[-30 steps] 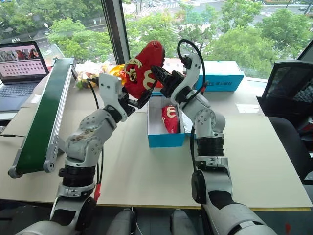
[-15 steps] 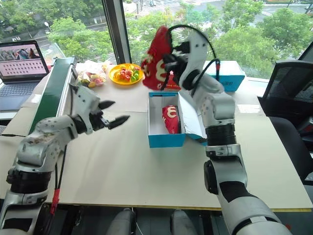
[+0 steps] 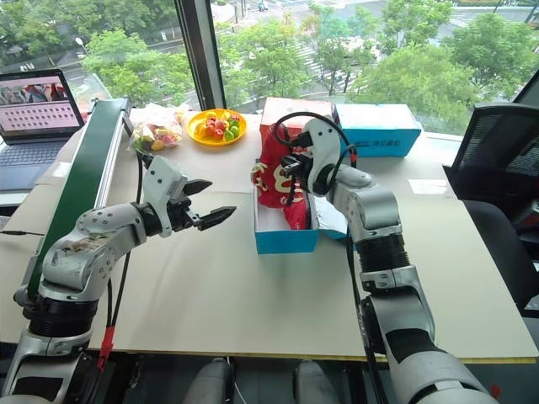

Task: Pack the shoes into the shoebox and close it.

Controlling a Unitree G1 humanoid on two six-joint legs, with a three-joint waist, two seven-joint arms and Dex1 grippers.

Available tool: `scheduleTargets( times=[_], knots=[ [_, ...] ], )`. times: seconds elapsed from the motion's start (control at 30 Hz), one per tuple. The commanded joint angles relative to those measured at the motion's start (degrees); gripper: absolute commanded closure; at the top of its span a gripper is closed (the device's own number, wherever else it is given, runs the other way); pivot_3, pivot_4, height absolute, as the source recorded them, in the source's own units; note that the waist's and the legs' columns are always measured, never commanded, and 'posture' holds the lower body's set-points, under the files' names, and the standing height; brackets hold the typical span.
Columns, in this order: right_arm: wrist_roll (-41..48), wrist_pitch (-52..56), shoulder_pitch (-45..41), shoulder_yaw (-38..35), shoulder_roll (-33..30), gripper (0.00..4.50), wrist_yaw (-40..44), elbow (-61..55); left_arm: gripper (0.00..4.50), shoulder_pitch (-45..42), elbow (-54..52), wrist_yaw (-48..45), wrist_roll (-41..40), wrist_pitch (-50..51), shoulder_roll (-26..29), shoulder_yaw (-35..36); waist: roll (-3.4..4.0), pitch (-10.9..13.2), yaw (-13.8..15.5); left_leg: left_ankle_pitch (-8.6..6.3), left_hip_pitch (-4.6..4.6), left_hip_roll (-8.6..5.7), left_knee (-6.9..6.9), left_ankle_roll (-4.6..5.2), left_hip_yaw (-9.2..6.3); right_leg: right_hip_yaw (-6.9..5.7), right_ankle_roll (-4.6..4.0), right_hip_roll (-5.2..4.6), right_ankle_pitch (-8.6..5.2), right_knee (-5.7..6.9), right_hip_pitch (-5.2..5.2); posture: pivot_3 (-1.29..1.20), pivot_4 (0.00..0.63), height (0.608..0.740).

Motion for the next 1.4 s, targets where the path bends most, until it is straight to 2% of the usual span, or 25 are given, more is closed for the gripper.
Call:
scheduleTargets(
  times=[0.03,0.37,0.53,0.73,0.8,0.83,0.93,0.97,1.13,1.23,1.4],
  knots=[
    [-0.1,2.1,0.2,2.4,-1.6,4.23,4.2,-3.1,0.00,-1.8,-0.9,0.1,0.2,-1.4,0.2,1.1,0.00,0.0,0.0,0.00,0.00,0.00,0.00,0.00,0.00,0.00,0.00,0.00,0.00,0.00,0.00,0.00,0.150,0.739],
    [-5.0,-2.8,-0.2,6.8,-0.3,4.23,8.1,6.9,0.00,0.2,-1.1,-1.1,0.7,-2.0,2.8,2.2,0.00,0.0,-0.1,0.00,0.01,0.00,0.02,0.00,0.00,0.00,0.00,0.00,0.00,0.00,0.01,0.00,0.150,0.739],
    [-11.5,-12.1,-4.6,11.1,1.5,4.23,11.9,26.1,0.00,0.8,-1.3,-1.4,0.9,-2.2,3.4,2.7,0.00,0.0,-0.2,0.00,0.03,0.00,0.03,0.00,0.01,0.01,0.00,0.00,0.00,0.00,0.01,0.00,0.150,0.739],
    [-21.1,-23.5,-9.8,17.2,2.3,4.23,12.5,41.5,0.00,1.9,-2.2,-2.1,0.8,-2.0,4.6,3.3,-0.01,0.0,-0.1,0.00,0.32,0.00,0.03,-0.01,0.00,-0.01,0.00,0.00,0.00,-0.01,0.31,0.00,0.150,0.739],
    [-23.0,-26.1,-11.2,18.2,3.1,3.24,11.9,44.5,0.00,2.2,-2.3,-2.3,1.0,-2.1,5.1,3.2,-0.01,0.0,0.0,-0.01,0.75,0.00,0.02,-0.01,-0.01,-0.04,0.01,0.00,-0.01,-0.06,0.78,0.00,0.150,0.739],
    [-23.3,-26.8,-11.9,17.9,3.7,3.06,11.7,45.4,0.00,2.3,-2.2,-2.4,1.1,-2.2,5.2,3.1,-0.01,0.0,0.0,-0.01,0.93,0.00,0.01,-0.02,-0.01,-0.04,0.02,0.00,-0.04,-0.10,0.95,0.00,0.150,0.739],
    [-23.7,-28.6,-13.1,16.6,4.6,1.90,11.0,46.9,0.00,2.4,-2.1,-2.5,1.1,-2.4,5.3,2.9,-0.01,0.0,0.0,-0.01,0.95,0.00,0.03,-0.02,-0.01,-0.04,0.04,-0.01,-0.05,-0.10,0.97,0.00,0.150,0.739],
    [-23.4,-28.7,-13.6,15.6,4.4,1.73,10.5,45.9,0.00,2.2,-2.0,-2.6,1.1,-2.4,5.1,2.6,-0.01,0.0,0.0,-0.01,0.94,0.00,0.02,-0.01,-0.02,-0.05,0.03,-0.01,-0.05,-0.09,0.95,0.00,0.150,0.739],
    [-18.7,-22.4,-14.8,8.3,3.6,0.03,10.1,35.5,0.00,2.0,-1.9,-3.0,1.2,-2.6,4.5,1.8,0.01,0.0,-0.1,-0.01,0.82,0.00,-0.10,-0.01,-0.03,-0.03,-0.01,-0.01,-0.05,-0.11,0.82,0.00,0.150,0.739],
    [-10.5,-8.8,-12.9,1.7,1.7,0.03,14.1,18.3,0.00,1.5,-1.3,-4.5,1.2,-3.2,4.6,0.8,0.06,0.0,-0.1,-0.01,0.55,0.00,-0.14,-0.01,-0.04,-0.03,-0.02,-0.01,-0.05,-0.04,0.52,0.00,0.150,0.739],
    [-0.9,8.9,-5.0,-3.8,-4.3,0.03,16.7,-8.4,0.00,-0.3,1.8,-8.3,1.4,-5.6,5.7,0.2,0.06,0.0,0.3,-0.03,0.33,0.00,-0.13,0.01,-0.09,-0.09,-0.03,0.00,-0.05,0.03,0.32,0.00,0.150,0.739]
  ],
)
